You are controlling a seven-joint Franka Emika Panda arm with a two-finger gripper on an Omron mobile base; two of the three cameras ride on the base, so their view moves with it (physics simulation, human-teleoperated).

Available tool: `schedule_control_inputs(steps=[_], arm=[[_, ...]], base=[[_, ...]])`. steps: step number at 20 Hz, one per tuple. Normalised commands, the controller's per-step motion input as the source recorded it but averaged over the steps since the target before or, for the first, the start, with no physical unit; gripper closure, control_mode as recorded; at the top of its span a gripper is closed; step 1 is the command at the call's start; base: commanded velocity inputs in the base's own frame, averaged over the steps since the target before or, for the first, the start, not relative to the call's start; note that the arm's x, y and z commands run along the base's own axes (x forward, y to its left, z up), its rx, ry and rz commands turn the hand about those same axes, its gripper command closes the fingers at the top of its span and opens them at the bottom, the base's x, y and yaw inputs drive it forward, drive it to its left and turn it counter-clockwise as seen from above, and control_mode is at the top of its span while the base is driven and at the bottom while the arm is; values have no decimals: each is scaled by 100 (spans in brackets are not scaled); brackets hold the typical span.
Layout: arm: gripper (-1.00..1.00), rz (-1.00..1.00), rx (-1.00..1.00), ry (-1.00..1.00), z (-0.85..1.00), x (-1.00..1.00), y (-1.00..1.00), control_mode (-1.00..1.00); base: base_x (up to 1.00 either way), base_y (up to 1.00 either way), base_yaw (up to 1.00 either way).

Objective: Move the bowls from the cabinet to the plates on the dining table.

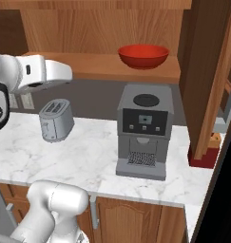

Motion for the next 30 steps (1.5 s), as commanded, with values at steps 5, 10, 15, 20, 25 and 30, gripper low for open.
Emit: schedule_control_inputs(steps=[5,10,15,20,25,30], arm=[[-100,-4,-8,0,4,26,-9,-100],[-100,-1,-7,-1,0,26,-15,-100],[-100,0,-5,-2,0,22,-21,-100],[-100,0,-4,0,0,25,-17,-100],[-100,0,0,0,10,29,-8,-100],[-100,0,0,0,7,34,-10,-100]], base=[[0,0,0],[0,0,0],[0,0,0],[0,0,0],[0,0,0],[0,0,0]])
